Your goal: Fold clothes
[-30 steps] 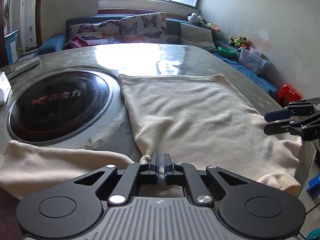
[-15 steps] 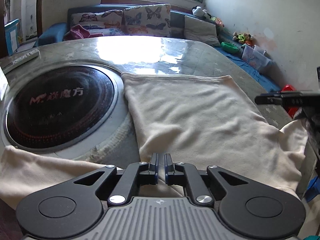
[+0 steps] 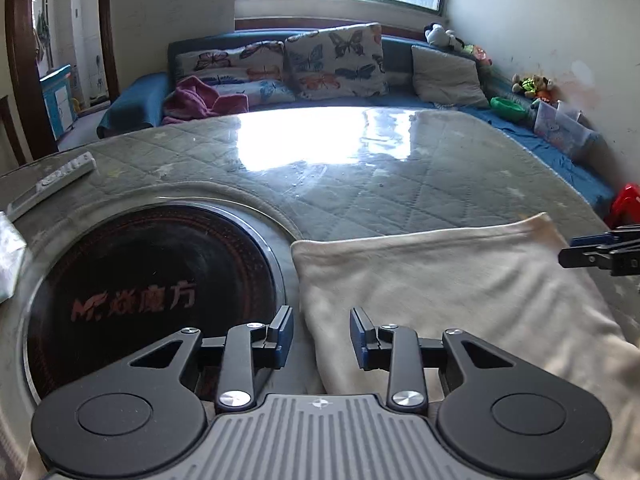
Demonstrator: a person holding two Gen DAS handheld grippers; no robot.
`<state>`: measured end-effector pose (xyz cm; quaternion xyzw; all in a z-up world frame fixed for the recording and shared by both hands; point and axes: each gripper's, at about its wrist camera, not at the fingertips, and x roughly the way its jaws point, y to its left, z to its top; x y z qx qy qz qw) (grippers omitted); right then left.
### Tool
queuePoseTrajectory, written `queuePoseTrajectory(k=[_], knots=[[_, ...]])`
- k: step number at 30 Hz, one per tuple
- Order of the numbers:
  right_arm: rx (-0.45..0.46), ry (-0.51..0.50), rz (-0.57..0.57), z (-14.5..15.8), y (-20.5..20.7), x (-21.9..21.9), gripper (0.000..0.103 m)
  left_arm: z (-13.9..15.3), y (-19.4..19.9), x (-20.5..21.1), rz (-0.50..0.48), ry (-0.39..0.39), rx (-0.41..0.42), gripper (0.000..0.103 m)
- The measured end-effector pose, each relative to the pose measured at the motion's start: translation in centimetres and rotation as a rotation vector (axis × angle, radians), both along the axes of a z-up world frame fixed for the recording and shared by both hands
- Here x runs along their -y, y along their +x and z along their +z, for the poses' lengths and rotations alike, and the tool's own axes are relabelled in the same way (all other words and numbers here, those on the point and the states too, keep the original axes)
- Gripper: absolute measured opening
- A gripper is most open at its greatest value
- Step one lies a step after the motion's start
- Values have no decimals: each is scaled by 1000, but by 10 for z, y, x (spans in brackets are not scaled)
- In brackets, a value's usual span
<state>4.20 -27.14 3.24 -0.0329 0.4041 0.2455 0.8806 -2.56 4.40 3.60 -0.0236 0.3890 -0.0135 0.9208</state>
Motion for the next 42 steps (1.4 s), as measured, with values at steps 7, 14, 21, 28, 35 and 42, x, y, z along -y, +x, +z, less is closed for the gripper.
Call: queuePoseTrajectory(k=[7,14,21,28,35,42], knots=[[-10,-14,-25,-6,18,-6,34,-8,16,-3,-10,-6,10,11],[21,-69,-13,-6,35,-20,8,-6,21,-10,6,21,39,3],[56,-115,9,-8,60,-47,6,-4,42,-24,32,45,45,2],[77,-134,21,-4,71,-58,16,-2,54,-36,68,28,37,3],[116,-113,150,11,25,-65,43,12,46,-5,-43,-53,46,4],[117,-133,325,7,-38,-85,52,4,49,30,-117,-51,34,4]])
